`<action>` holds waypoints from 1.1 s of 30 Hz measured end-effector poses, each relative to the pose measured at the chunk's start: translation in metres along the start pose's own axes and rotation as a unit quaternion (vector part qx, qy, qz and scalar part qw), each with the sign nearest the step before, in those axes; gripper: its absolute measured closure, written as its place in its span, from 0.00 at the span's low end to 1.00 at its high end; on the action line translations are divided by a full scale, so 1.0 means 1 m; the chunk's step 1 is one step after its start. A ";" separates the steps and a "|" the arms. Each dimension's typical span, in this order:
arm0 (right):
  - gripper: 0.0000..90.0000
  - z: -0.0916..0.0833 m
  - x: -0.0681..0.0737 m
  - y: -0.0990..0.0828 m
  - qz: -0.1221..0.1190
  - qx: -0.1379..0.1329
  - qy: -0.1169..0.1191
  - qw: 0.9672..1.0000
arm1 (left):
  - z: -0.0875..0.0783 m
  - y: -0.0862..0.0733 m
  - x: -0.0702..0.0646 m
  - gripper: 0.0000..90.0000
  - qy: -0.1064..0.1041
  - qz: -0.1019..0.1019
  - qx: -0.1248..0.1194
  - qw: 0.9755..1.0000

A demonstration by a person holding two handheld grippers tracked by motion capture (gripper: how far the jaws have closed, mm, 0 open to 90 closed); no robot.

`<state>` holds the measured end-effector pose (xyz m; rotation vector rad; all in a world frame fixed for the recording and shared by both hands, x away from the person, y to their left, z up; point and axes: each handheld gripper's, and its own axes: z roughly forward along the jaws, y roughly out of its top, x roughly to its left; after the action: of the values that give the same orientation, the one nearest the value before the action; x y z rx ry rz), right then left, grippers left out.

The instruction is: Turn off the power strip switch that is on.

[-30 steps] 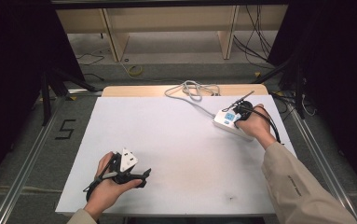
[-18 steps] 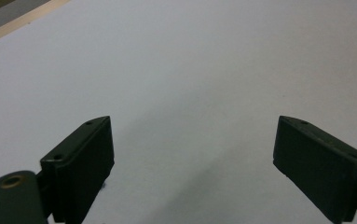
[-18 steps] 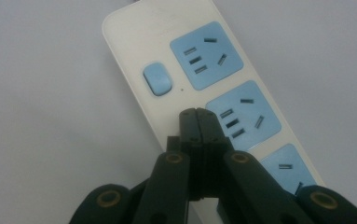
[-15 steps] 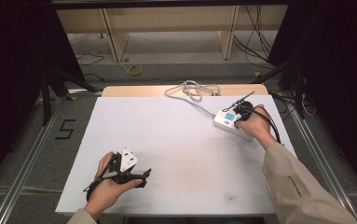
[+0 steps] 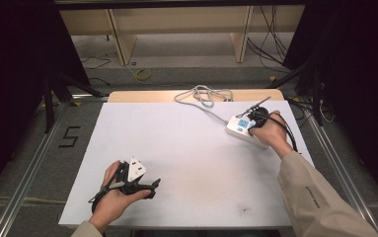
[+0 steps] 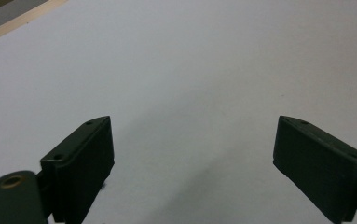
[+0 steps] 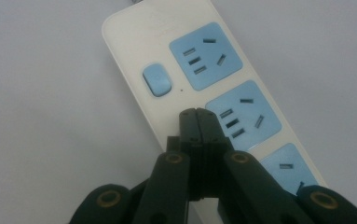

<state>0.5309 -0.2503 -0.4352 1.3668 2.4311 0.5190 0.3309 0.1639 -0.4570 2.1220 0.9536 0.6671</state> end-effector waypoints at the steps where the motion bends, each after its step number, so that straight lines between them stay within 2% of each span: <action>1: 1.00 0.000 0.000 0.000 0.000 0.000 0.000 1.000 | 0.000 0.000 0.000 0.13 0.000 0.001 0.000 1.000; 12: 1.00 -0.002 -0.001 0.000 0.000 -0.004 0.000 1.000 | 0.000 0.000 0.000 0.13 0.000 -0.001 -0.001 1.000; 15: 1.00 -0.003 0.000 0.000 0.003 -0.008 0.004 1.000 | 0.000 0.000 0.000 0.13 -0.001 0.003 0.001 1.000; 23: 1.00 -0.001 0.003 0.001 0.003 -0.013 0.012 1.000 | 0.000 0.000 0.000 0.13 0.000 -0.001 -0.002 1.000; 26: 1.00 -0.001 0.003 0.000 0.008 -0.020 0.020 1.000 | 0.000 0.000 0.000 0.13 0.000 -0.002 -0.001 1.000; 33: 0.98 -0.009 0.000 -0.001 0.004 -0.038 0.015 0.999 | 0.000 0.000 -0.001 0.13 0.000 -0.001 -0.001 1.000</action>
<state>0.5261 -0.2518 -0.4273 1.3465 2.4043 0.6328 0.3305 0.1634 -0.4567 2.1187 0.9546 0.6679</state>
